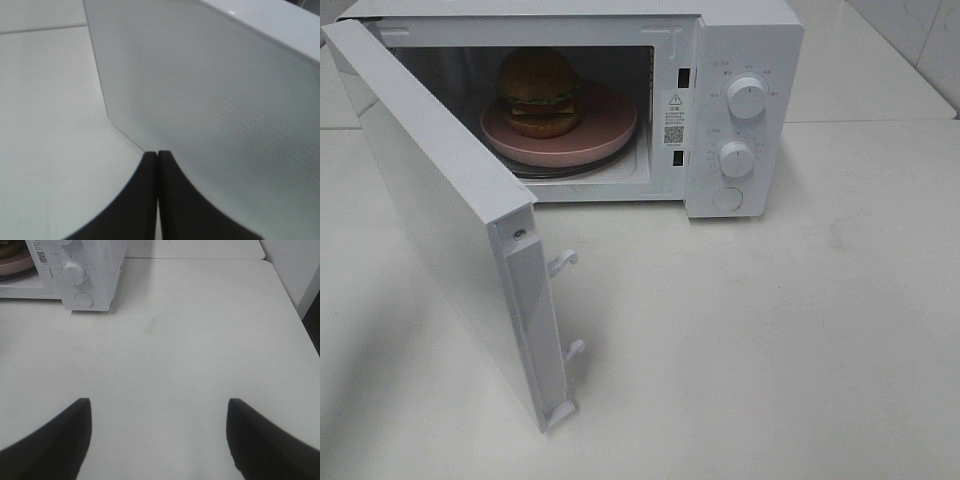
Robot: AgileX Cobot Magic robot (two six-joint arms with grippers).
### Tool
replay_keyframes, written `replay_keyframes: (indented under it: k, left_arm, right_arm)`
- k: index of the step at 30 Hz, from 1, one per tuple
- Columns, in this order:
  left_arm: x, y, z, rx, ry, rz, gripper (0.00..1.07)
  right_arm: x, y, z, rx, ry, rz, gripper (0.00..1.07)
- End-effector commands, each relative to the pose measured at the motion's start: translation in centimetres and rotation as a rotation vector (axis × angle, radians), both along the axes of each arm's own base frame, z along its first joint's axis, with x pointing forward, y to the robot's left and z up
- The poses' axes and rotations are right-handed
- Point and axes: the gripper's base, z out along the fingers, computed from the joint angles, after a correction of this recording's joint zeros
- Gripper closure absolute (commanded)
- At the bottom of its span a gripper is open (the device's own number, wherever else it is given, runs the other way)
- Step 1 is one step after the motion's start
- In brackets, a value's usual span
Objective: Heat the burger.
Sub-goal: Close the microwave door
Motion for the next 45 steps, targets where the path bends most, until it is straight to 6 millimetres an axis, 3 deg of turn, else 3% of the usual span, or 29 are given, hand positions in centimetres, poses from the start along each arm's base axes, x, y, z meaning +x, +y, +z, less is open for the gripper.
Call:
replay_keyframes:
  k: [1,24,36,45]
  left_arm:
    - [1.0,-1.0,0.2,0.004,-0.095,-0.017,1.07]
    - [5.2,-2.1,-3.5,0.024,-0.183,0.046,1.07]
    - [7.0,-4.1,-5.3,-0.086,-0.284,-0.074,1.07]
    - [9.0,-5.0,-5.3,-0.113,-0.287,-0.094,1.07]
  right_arm:
    - [-0.3,0.0,-0.2,0.007,-0.025,-0.005,0.34]
    - [-0.3,0.0,-0.2,0.007,-0.025,-0.005,0.34]
    - [-0.3,0.0,-0.2,0.007,-0.025,-0.005,0.34]
    - [-0.3,0.0,-0.2,0.007,-0.025,-0.005,0.34]
